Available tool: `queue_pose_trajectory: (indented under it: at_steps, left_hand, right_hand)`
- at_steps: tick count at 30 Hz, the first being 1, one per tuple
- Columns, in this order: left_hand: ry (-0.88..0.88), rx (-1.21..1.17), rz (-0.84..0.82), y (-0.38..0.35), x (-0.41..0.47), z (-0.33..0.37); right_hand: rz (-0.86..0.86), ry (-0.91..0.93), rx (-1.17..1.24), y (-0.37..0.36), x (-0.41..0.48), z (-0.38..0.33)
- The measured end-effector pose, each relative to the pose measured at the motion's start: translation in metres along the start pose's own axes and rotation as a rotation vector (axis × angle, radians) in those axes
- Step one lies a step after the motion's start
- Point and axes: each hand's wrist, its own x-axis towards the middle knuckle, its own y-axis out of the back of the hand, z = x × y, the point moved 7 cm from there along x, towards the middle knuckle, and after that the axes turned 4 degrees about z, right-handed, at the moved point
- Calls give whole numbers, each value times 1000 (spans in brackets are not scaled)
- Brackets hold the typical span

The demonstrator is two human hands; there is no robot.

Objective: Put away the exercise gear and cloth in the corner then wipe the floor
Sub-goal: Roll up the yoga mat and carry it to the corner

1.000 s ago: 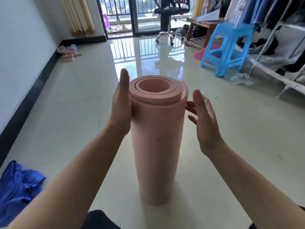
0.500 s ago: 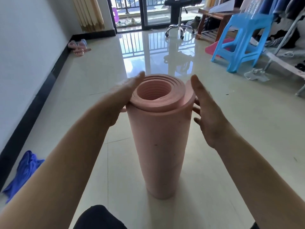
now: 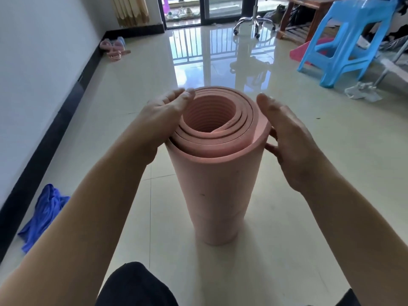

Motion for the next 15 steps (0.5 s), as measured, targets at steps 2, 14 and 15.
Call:
queue_pose_trajectory:
  at_steps: [2,14,15]
  left_hand:
    - [-31,31,12,-4,0,-1]
    - [156,59,178,-2,13,-25]
    - [195,89,178,-2,10,-26]
  right_hand:
    - [-79,-12,6,-11,-3,4]
    - [-168,-128,78,-12,18,15]
    - [-175,-159,75,-10,16,14]
